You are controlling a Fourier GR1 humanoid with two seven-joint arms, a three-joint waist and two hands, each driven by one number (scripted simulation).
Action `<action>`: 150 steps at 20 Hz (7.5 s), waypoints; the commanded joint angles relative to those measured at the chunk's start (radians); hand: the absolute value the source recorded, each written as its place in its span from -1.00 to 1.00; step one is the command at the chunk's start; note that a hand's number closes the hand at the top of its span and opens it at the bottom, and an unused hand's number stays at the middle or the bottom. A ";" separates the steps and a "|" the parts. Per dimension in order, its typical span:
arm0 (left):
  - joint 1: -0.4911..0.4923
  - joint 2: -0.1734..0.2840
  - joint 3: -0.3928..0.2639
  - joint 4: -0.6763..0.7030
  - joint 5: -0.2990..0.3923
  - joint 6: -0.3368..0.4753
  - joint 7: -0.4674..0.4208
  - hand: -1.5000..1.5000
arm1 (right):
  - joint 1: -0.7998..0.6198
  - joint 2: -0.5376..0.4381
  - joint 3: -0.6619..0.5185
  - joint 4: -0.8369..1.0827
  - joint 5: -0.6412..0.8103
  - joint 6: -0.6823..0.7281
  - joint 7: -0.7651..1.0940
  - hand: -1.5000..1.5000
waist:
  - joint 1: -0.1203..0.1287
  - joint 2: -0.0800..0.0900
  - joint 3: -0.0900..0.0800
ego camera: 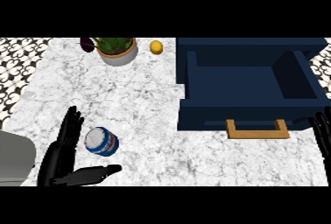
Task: Pick up the can, place it into the drawer and close the drawer
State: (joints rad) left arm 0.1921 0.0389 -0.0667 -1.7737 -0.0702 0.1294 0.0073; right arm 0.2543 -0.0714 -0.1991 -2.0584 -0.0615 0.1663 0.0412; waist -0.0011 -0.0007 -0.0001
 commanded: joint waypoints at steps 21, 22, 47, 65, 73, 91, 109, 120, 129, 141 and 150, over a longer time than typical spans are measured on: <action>-0.068 0.038 0.169 0.498 0.068 -0.111 -0.377 -1.00 | -0.007 0.011 -0.065 0.049 -0.010 0.046 -0.054 -1.00 | -0.002 0.001 0.000; -0.060 0.090 0.211 0.469 0.108 -0.158 -0.356 -1.00 | -0.049 -0.013 -0.083 -0.015 -0.057 0.043 0.042 -1.00 | -0.001 0.000 0.000; -0.291 0.029 0.198 0.732 0.080 -0.075 -0.380 -1.00 | -0.069 0.024 -0.069 0.005 -0.002 0.035 0.045 -1.00 | -0.002 0.001 0.000; -0.386 -0.013 0.162 0.792 0.101 -0.085 -0.418 1.00 | 0.000 0.059 -0.064 -0.084 -0.009 0.065 0.049 -1.00 | -0.002 0.000 0.000; -0.371 -0.024 0.123 0.690 0.141 -0.123 -0.358 1.00 | -0.002 0.063 -0.077 -0.162 -0.056 0.057 0.120 -1.00 | -0.002 0.000 0.000; -0.451 0.027 0.117 0.453 0.160 -0.062 -0.158 1.00 | 0.097 0.071 -0.023 -0.141 -0.020 0.028 0.012 -1.00 | -0.003 -0.001 0.000; -0.961 -0.039 -0.060 0.421 0.045 0.185 0.257 1.00 | 0.028 0.022 -0.115 -0.081 -0.088 0.064 0.017 -1.00 | -0.013 0.001 0.001; -1.245 -0.039 -0.152 0.684 0.132 0.342 0.261 1.00 | 0.093 0.024 -0.153 -0.116 -0.120 0.104 0.001 -1.00 | -0.024 0.002 0.001; -1.515 -0.039 -0.237 0.955 0.278 0.472 0.236 1.00 | 0.028 0.065 -0.051 -0.151 -0.035 0.044 0.075 -1.00 | -0.048 0.008 0.001; -1.650 -0.039 -0.310 1.193 0.404 0.446 0.149 1.00 | -0.012 0.058 -0.070 -0.055 -0.016 0.055 0.000 -1.00 | -0.060 0.012 0.002; -1.721 -0.039 -0.361 1.341 0.480 0.469 0.091 1.00 | -0.080 0.028 -0.080 -0.088 -0.046 0.035 0.099 -1.00 | -0.090 0.021 0.003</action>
State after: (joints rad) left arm -1.4850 0.0001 -0.3986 -0.4971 0.3921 0.5826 0.1102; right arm 0.1950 -0.0310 -0.2634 -2.1390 -0.0850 0.2059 0.1119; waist -0.0759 0.0167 0.0024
